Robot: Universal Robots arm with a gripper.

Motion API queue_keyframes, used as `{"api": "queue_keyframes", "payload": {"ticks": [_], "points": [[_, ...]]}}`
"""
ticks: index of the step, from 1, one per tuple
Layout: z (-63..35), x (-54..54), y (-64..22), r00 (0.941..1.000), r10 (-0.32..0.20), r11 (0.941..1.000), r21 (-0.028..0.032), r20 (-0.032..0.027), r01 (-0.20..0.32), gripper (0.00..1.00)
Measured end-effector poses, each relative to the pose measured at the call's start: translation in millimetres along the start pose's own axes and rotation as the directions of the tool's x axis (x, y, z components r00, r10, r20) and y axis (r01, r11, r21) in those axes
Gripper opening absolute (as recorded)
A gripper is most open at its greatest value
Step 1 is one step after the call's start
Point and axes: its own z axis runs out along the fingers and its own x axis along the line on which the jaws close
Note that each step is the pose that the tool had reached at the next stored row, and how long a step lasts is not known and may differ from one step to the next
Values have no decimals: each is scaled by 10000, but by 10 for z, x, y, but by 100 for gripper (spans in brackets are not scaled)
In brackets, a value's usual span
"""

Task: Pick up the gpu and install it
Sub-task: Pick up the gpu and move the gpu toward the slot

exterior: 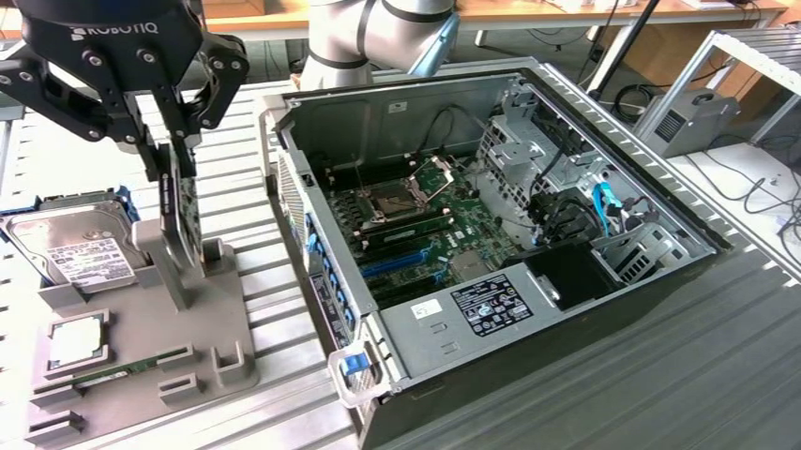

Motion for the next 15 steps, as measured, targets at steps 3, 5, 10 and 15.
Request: {"api": "queue_keyframes", "payload": {"ticks": [3, 5, 10, 15], "points": [[-19, -1, 1, 10000, 0, 10000, 0, 0, 0, 26], [-23, -1, 1, 10000, 0, 10000, -1, 1, 0, 26], [-45, -1, 1, 10000, 0, 10000, 0, 0, 0, 26], [-76, -2, 2, 10000, 0, 10000, 0, 0, 0, 26]]}}
